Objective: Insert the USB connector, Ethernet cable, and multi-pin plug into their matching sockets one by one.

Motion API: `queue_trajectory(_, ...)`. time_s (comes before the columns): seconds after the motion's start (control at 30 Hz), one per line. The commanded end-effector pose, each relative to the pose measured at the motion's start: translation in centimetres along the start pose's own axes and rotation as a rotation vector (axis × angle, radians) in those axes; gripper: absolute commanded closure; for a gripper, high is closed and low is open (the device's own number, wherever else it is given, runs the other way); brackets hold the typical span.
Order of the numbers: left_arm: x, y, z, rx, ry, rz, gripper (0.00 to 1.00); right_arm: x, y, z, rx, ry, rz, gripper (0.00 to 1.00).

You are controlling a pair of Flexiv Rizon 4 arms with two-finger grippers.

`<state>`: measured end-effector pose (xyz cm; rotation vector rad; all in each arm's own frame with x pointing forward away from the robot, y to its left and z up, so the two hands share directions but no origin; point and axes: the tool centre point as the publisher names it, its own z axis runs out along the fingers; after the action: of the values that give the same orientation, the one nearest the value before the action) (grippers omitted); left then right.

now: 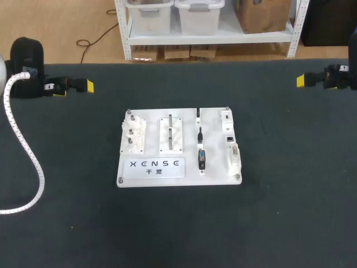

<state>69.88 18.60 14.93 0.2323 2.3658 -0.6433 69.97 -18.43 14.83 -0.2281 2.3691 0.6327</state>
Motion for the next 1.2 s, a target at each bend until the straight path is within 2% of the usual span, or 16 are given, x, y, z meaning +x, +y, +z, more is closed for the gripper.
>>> queue_trajectory(0.03,-0.1,-0.1,0.0,-0.007,0.006,-0.001,0.00,0.0,0.0,0.0,0.001,0.001,0.000,0.00)
queue_trajectory(1.03,-0.1,-0.1,0.0,-0.007,0.006,-0.001,0.00,0.0,0.0,0.0,0.001,0.001,0.000,0.00)
queue_trajectory(1.2,-0.1,-0.1,0.0,-0.007,0.006,-0.001,0.00,-1.5,1.5,1.4,0.092,0.098,-0.018,0.00)
